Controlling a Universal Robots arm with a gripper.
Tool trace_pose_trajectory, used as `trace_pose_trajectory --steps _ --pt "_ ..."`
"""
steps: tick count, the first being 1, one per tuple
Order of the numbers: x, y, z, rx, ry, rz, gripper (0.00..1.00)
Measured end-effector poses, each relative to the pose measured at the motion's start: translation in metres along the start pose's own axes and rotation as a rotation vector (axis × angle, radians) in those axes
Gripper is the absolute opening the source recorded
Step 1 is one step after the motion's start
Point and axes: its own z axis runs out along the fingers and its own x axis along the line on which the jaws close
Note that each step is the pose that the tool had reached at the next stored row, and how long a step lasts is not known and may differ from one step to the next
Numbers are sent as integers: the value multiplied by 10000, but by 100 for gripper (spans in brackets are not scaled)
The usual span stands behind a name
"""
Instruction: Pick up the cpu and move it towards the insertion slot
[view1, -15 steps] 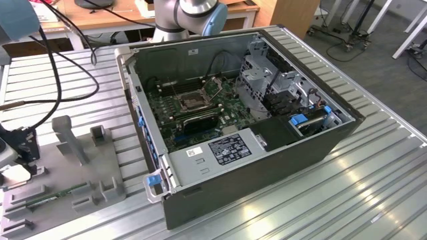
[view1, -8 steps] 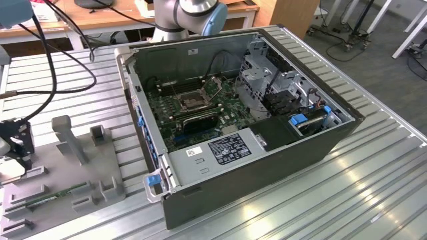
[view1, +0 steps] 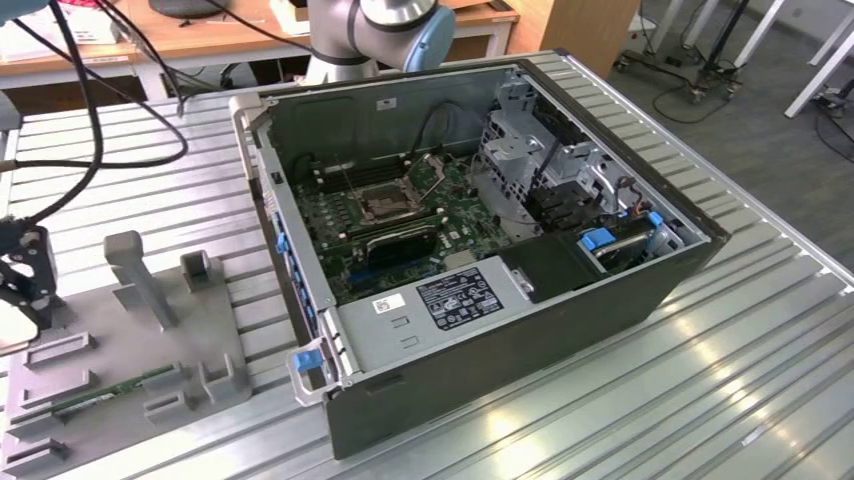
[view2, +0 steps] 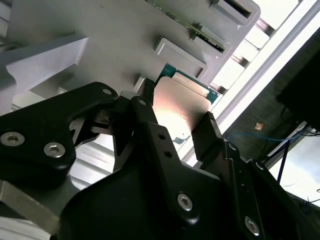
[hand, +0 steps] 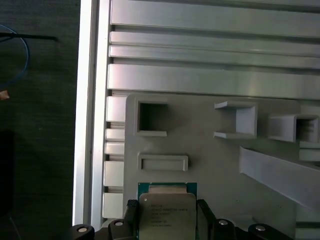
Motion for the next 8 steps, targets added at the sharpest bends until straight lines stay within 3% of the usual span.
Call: trace_pose_trajectory --steps 8 --pt "-5 -3 -174 1 0 0 55"
